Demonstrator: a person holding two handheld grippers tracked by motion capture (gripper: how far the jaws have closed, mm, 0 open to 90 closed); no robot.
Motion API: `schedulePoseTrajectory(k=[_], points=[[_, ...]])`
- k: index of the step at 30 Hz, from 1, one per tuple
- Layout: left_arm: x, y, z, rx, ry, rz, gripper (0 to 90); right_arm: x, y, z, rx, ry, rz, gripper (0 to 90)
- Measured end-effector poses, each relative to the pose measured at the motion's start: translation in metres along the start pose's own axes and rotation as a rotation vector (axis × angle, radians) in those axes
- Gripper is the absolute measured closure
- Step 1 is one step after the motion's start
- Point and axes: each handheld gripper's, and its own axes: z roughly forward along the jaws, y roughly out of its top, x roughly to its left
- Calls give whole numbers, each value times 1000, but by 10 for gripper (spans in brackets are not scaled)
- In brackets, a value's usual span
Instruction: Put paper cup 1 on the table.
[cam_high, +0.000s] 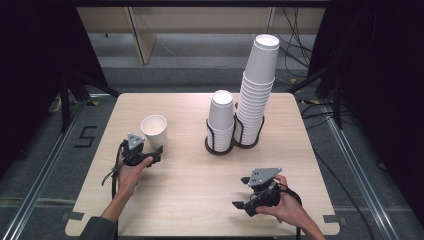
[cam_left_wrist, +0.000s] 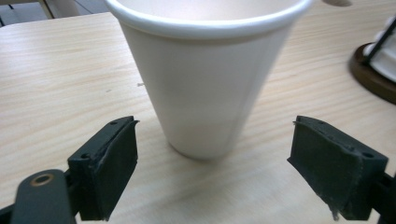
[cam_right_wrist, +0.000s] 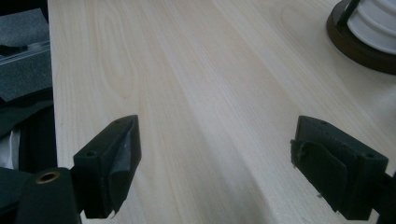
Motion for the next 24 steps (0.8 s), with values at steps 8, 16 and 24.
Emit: schedulePoseTrajectory(k=[8, 16, 24], points=[[-14, -10, -24, -47, -64, -29, 145, -1, 0, -1, -9, -11, -19, 168], [-37, -19, -51, -86, -126, -4, 145, -2, -1, -3, -7, -11, 0, 169], [-60, -35, -73, -111, -196, 32, 145, -4, -3, -5, -3, -40, 12, 174]])
